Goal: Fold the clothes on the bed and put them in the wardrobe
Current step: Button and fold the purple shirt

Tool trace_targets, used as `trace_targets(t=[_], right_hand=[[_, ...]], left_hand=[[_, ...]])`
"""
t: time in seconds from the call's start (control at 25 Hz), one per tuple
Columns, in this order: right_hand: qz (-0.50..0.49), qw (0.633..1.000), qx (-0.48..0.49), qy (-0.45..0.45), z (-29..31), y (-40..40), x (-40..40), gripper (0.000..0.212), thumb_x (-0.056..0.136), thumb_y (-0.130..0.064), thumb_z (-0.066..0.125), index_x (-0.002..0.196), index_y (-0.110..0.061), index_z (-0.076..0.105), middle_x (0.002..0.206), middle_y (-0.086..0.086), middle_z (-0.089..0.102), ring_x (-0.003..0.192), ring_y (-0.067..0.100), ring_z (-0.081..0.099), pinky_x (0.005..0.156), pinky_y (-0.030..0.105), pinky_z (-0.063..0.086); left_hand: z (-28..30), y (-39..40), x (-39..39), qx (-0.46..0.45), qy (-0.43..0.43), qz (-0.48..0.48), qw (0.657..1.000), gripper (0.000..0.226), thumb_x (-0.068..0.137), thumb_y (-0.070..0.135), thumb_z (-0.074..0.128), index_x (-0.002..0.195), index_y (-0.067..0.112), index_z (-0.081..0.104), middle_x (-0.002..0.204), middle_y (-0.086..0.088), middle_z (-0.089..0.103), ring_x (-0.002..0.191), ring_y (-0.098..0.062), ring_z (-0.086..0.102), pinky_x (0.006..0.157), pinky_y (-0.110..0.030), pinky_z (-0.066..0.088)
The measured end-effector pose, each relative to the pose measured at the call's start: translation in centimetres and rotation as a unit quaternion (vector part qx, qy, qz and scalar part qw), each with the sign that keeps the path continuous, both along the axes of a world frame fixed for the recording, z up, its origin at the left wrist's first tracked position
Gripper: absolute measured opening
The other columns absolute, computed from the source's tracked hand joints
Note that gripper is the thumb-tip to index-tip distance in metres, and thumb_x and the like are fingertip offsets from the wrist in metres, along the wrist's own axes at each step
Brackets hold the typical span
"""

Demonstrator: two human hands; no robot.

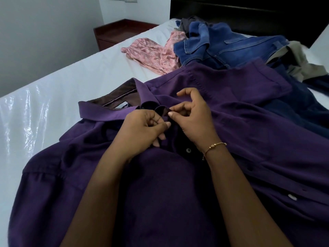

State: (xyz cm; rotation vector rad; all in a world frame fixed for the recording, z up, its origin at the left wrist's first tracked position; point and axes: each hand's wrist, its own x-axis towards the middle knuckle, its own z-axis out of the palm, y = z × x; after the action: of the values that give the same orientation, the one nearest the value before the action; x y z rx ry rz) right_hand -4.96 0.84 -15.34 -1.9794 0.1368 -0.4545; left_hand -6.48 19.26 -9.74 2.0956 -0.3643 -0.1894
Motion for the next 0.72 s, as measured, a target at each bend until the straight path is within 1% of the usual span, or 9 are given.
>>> trace_targets(t=[0.08,0.16,0.2,0.32,0.4,0.44,0.52,0.6,0.72], right_hand=[[0.001,0.997,-0.070,-0.032,0.8,0.5,-0.2,0.053,0.107,0.005,0.096,0.151,-0.013,0.073,0.111,0.005,0.096,0.098,0.010,0.089,0.104,0.045,0.084],[-0.012,0.988,-0.139,-0.073,1.6,0.8,-0.4,0.051,0.107,0.003,0.094,0.150,-0.015,0.074,0.109,0.000,0.094,0.096,0.008,0.086,0.099,0.042,0.083],[-0.009,0.985,-0.149,-0.083,1.8,0.9,-0.4,0.050,0.107,0.003,0.094,0.150,-0.016,0.074,0.108,-0.001,0.094,0.094,0.007,0.084,0.097,0.041,0.082],[0.050,0.988,-0.140,-0.042,1.7,1.2,-0.4,0.052,0.103,0.006,0.095,0.146,-0.015,0.074,0.106,0.001,0.092,0.080,-0.003,0.075,0.100,0.047,0.085],[0.058,0.990,-0.127,-0.019,1.3,1.2,-0.4,0.052,0.102,0.005,0.097,0.145,-0.014,0.074,0.106,0.003,0.092,0.077,-0.010,0.071,0.103,0.051,0.085],[0.055,0.991,-0.118,-0.015,1.3,1.2,-0.4,0.052,0.102,0.004,0.098,0.145,-0.014,0.073,0.107,0.003,0.093,0.078,-0.008,0.074,0.104,0.050,0.085],[0.048,0.995,-0.084,-0.008,1.4,0.9,-0.5,0.054,0.103,0.004,0.099,0.146,-0.012,0.072,0.108,0.006,0.094,0.084,0.004,0.084,0.102,0.047,0.084],[0.045,0.998,-0.047,0.003,1.6,0.6,-0.7,0.058,0.103,0.004,0.100,0.150,-0.011,0.070,0.110,0.009,0.096,0.091,0.014,0.089,0.100,0.045,0.082],[0.057,0.998,-0.021,0.012,1.6,0.7,-1.0,0.065,0.105,0.004,0.099,0.158,-0.012,0.067,0.112,0.011,0.097,0.095,0.017,0.091,0.102,0.047,0.083]], left_hand=[[-0.2,-0.3,-0.2,-0.016,0.016,0.007,1.000,0.020,0.095,0.020,0.075,0.083,0.005,0.070,0.070,-0.006,0.076,0.057,-0.020,0.067,0.057,-0.026,0.053],[-0.7,-0.4,-0.1,0.004,0.007,0.017,1.000,0.017,0.094,0.016,0.076,0.081,0.006,0.071,0.070,-0.004,0.076,0.063,-0.021,0.073,0.066,-0.029,0.060],[-0.9,-0.5,0.0,0.002,0.005,0.022,1.000,0.016,0.095,0.013,0.075,0.081,0.006,0.071,0.070,-0.004,0.076,0.065,-0.022,0.075,0.069,-0.031,0.062],[-1.7,-0.2,0.7,-0.056,0.036,0.020,0.998,0.013,0.099,0.008,0.069,0.088,0.002,0.072,0.077,-0.010,0.077,0.071,-0.028,0.076,0.075,-0.040,0.065],[-1.9,0.0,1.0,-0.085,0.068,0.006,0.994,0.012,0.101,0.010,0.067,0.094,0.001,0.071,0.084,-0.017,0.077,0.075,-0.029,0.076,0.076,-0.038,0.065],[-2.0,0.1,1.1,-0.102,0.083,0.003,0.991,0.012,0.101,0.010,0.065,0.097,0.000,0.070,0.088,-0.021,0.076,0.076,-0.030,0.075,0.075,-0.036,0.065],[-2.2,0.2,1.2,-0.129,0.108,0.008,0.986,0.012,0.102,0.010,0.064,0.100,-0.001,0.069,0.092,-0.026,0.075,0.078,-0.029,0.074,0.071,-0.031,0.064],[-2.3,0.1,1.2,-0.131,0.116,0.021,0.984,0.014,0.102,0.011,0.065,0.100,-0.003,0.068,0.091,-0.025,0.075,0.077,-0.029,0.075,0.069,-0.029,0.064],[-2.4,-0.1,1.2,-0.121,0.110,0.028,0.986,0.017,0.101,0.012,0.066,0.098,-0.004,0.069,0.086,-0.020,0.077,0.076,-0.029,0.076,0.069,-0.029,0.064]])
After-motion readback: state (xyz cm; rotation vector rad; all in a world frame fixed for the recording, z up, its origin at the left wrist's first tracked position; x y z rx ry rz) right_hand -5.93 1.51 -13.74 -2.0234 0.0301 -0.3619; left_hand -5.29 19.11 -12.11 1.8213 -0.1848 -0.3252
